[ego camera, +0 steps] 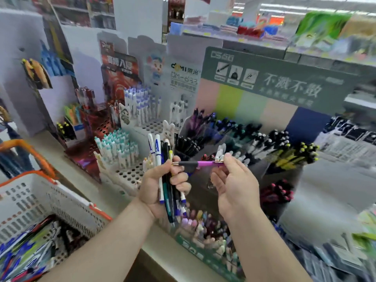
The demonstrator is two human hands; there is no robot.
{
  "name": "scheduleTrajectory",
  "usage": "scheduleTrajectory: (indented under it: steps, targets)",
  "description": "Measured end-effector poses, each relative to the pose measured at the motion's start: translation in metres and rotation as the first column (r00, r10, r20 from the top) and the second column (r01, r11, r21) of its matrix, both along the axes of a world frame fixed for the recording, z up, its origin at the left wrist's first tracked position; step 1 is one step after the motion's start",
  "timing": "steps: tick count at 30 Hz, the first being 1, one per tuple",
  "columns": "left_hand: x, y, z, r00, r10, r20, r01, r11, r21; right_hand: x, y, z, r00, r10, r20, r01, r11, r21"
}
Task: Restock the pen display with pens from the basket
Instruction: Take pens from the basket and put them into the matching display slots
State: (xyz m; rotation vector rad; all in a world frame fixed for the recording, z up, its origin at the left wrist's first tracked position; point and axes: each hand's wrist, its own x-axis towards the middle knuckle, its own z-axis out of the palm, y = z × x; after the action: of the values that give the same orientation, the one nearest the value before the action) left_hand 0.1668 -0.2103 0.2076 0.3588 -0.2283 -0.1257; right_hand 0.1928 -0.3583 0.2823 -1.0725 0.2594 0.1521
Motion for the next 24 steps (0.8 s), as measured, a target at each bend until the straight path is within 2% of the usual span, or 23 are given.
scheduleTrajectory:
  steps: [4, 9, 12, 14, 15, 17, 19, 22, 24]
  targets:
    - [0.01, 0.003, 0.007, 0.997, -0.051, 0.057, 0.056, 0.994, -0.099, 0.003, -0.001, 0.005, 0.999, 0.049, -0.02, -0.048, 0.999, 0.025]
    - [0.023, 0.015, 0.013, 0.995, -0.076, 0.065, 0.084, 0.986, -0.143, 0.013, 0.011, 0.005, 1.0, -0.011, 0.021, 0.01, 0.999, 0.053]
    - [0.03, 0.022, 0.018, 0.998, -0.049, 0.036, 0.053, 0.992, -0.111, 0.02, 0.017, 0.01, 0.996, -0.073, 0.043, 0.069, 0.995, 0.071]
    - [0.036, 0.029, 0.022, 1.0, 0.017, -0.011, -0.017, 0.999, -0.039, 0.028, 0.018, 0.021, 0.976, -0.153, 0.156, 0.148, 0.988, 0.049]
    - [0.039, 0.033, 0.025, 0.998, 0.054, -0.039, -0.054, 0.999, 0.002, 0.034, 0.016, 0.028, 0.943, -0.208, 0.261, 0.213, 0.977, 0.007]
    - [0.045, 0.041, 0.028, 0.99, 0.123, -0.075, -0.117, 0.99, 0.084, 0.049, 0.013, 0.041, 0.815, -0.283, 0.506, 0.385, 0.917, -0.107]
    - [0.05, 0.046, 0.032, 0.985, 0.155, -0.081, -0.142, 0.979, 0.143, 0.063, 0.013, 0.052, 0.682, -0.273, 0.678, 0.52, 0.833, -0.188]
    - [0.058, 0.052, 0.038, 0.984, 0.166, -0.059, -0.151, 0.967, 0.206, 0.081, 0.019, 0.063, 0.554, -0.211, 0.805, 0.637, 0.731, -0.247]
    - [0.062, 0.056, 0.04, 0.986, 0.163, -0.043, -0.149, 0.962, 0.229, 0.092, 0.026, 0.067, 0.51, -0.152, 0.847, 0.677, 0.679, -0.285]
